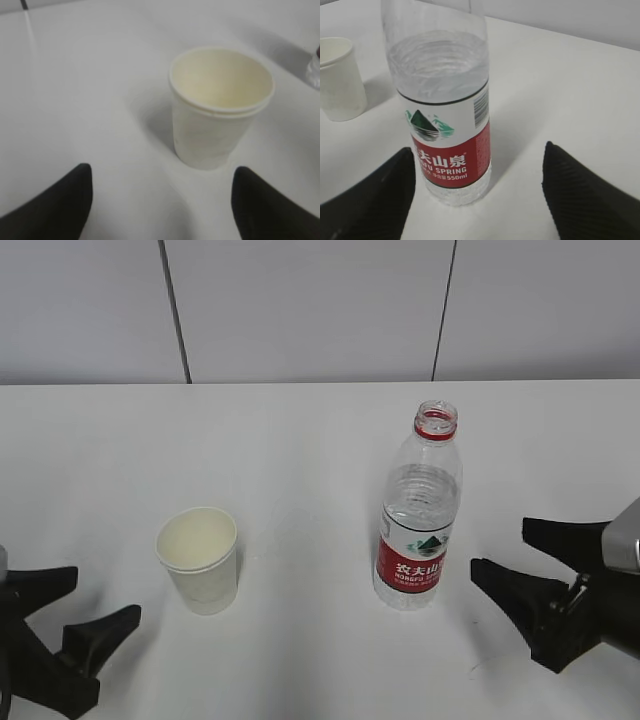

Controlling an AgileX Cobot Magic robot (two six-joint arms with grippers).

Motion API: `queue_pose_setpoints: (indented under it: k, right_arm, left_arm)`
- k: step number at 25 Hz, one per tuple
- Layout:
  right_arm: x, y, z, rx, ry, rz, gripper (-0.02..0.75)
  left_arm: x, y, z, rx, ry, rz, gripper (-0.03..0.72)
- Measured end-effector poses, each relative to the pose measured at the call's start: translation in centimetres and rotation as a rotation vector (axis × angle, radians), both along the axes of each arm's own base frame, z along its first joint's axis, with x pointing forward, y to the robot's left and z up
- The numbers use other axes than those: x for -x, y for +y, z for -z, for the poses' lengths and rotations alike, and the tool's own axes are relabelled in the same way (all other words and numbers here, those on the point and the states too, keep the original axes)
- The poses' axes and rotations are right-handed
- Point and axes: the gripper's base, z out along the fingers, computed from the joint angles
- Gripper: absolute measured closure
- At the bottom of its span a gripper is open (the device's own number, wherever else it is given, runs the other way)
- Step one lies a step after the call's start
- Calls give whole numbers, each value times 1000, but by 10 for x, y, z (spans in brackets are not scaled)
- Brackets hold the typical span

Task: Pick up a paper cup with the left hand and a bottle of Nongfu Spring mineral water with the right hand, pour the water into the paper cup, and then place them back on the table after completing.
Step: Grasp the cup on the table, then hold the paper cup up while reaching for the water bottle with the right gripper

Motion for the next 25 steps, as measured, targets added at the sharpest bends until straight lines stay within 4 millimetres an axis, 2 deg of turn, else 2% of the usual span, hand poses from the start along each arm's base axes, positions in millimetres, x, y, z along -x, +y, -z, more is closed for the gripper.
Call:
queue_pose_setpoints:
  k: [5, 11, 16, 25]
  right_arm:
    - [0, 1, 2, 2, 7, -9, 152]
    - [1, 1, 2, 4, 5, -16, 152]
    - [1, 1, 2, 6, 4, -17, 152]
    - [1, 1, 2, 5, 3, -17, 152]
  left_arm:
    - [2, -1, 16, -24, 87, 24, 166]
    - [0, -5, 18, -23, 92, 55, 166]
    - [-12, -11, 15, -12, 51, 96, 167]
    - [-38, -29, 24, 39, 62, 197, 162]
